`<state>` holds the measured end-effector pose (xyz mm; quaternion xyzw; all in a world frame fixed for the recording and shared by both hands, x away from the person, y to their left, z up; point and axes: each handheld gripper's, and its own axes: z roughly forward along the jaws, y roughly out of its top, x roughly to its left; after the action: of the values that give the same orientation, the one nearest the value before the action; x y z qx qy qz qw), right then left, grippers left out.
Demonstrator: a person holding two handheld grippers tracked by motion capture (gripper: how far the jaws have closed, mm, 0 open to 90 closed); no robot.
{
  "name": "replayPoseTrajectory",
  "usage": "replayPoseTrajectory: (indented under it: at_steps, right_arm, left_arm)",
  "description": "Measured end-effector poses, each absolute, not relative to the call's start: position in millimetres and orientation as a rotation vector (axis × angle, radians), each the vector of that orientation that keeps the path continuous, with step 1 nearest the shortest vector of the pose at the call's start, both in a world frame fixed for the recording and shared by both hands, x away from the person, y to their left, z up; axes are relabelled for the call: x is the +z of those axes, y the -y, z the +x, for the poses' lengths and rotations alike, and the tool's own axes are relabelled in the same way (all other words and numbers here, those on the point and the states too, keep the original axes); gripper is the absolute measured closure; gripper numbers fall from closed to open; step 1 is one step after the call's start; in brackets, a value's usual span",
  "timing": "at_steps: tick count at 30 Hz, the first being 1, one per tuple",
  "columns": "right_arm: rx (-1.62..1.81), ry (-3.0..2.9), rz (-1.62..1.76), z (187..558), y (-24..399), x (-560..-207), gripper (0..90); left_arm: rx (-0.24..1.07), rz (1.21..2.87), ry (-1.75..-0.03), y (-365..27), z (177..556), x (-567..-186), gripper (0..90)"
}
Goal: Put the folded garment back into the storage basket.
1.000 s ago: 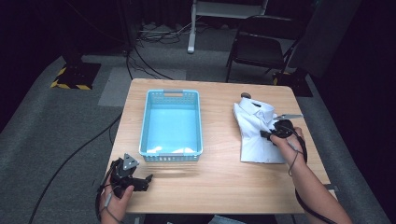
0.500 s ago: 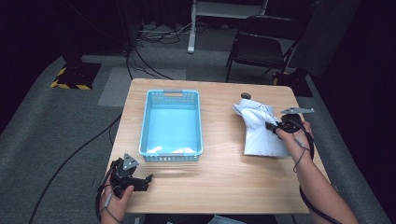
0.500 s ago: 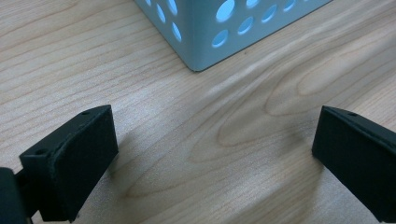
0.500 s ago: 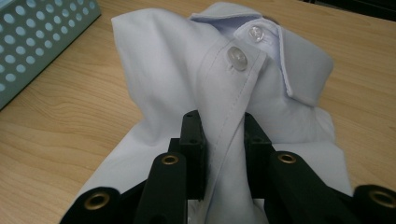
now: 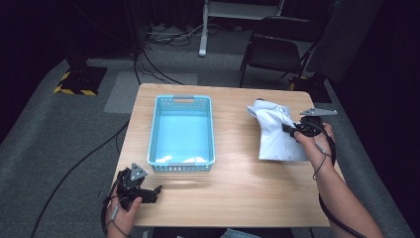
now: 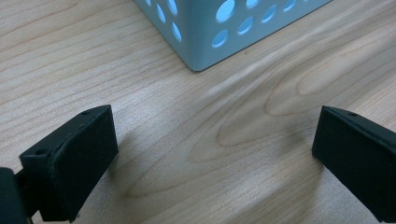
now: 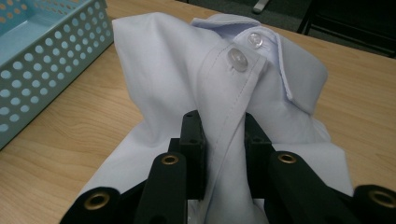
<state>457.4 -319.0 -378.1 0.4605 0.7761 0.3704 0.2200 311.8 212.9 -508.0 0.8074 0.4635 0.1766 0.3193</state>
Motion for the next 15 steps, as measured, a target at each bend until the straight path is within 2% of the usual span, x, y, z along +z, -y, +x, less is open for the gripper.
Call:
replayPoseTrajectory:
  at_steps: [15]
  right_arm:
    - [1.053, -2.149, 1.217, 462.3, 304.4, -354.9, 75.6]
  left_arm:
    - [0.464, 2.123, -1.220, -212.9, 311.6, -508.0, 0.3]
